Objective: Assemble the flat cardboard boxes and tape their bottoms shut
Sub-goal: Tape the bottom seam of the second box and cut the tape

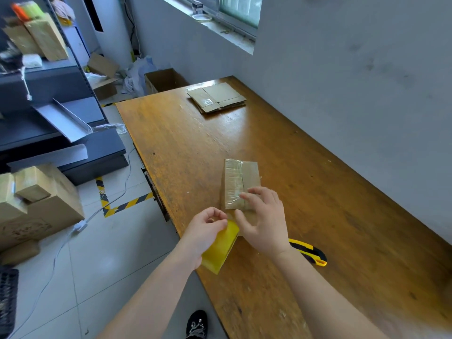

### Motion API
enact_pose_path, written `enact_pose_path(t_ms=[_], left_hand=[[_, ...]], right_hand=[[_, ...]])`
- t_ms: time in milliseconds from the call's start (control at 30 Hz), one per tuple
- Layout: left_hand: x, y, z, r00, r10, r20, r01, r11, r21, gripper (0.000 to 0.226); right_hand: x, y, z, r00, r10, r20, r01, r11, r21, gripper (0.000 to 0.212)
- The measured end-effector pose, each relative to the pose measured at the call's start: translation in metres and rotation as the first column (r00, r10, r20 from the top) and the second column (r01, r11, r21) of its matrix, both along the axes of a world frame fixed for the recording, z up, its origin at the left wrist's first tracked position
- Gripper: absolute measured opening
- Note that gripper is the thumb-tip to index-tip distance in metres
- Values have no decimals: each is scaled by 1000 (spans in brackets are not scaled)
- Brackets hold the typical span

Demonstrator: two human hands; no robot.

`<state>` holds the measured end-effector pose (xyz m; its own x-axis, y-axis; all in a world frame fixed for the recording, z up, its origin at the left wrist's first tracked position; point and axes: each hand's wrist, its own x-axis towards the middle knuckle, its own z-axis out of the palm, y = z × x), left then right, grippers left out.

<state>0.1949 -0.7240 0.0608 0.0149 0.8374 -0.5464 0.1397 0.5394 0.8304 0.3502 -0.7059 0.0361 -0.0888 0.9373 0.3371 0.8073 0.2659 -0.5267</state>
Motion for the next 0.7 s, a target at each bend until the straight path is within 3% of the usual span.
enact_pose_path(t_ms=[100, 200, 367, 400, 467, 533, 600, 700], left_hand=[[0, 1, 23, 997, 0, 72, -4, 999, 51, 17], [-1, 0, 36, 998, -9, 67, 2, 994, 114, 24], [-5, -5, 54, 993, -114, -15, 115, 970, 217, 18], [-7, -4, 58, 986, -150, -77, 164, 955, 245, 29], [-12, 0, 64, 921, -178, -346, 300, 891, 340, 51], [-14, 3, 70, 768, -75, -636, 458, 759, 463, 40], [-16, 5, 75, 715, 29, -699, 532, 626, 570, 21], [-15, 8, 79, 699, 135, -702, 561, 506, 655, 12]], right_hand=[[-8, -12, 18, 983, 89, -161, -111, 984, -137, 29], [-8, -9, 34, 948, 58, -313, -135, 964, -229, 6], [-11, -9, 61, 980, 62, -191, -93, 984, -154, 7], [-11, -9, 66, 989, 73, -129, -89, 989, -119, 7], [-13, -10, 76, 994, 108, 9, -107, 993, -39, 7], [-13, -11, 86, 986, 137, 91, -140, 990, 19, 9], [-13, -10, 96, 985, 142, 94, -144, 990, 14, 13], [-10, -9, 108, 992, 125, 27, -125, 992, -10, 16]])
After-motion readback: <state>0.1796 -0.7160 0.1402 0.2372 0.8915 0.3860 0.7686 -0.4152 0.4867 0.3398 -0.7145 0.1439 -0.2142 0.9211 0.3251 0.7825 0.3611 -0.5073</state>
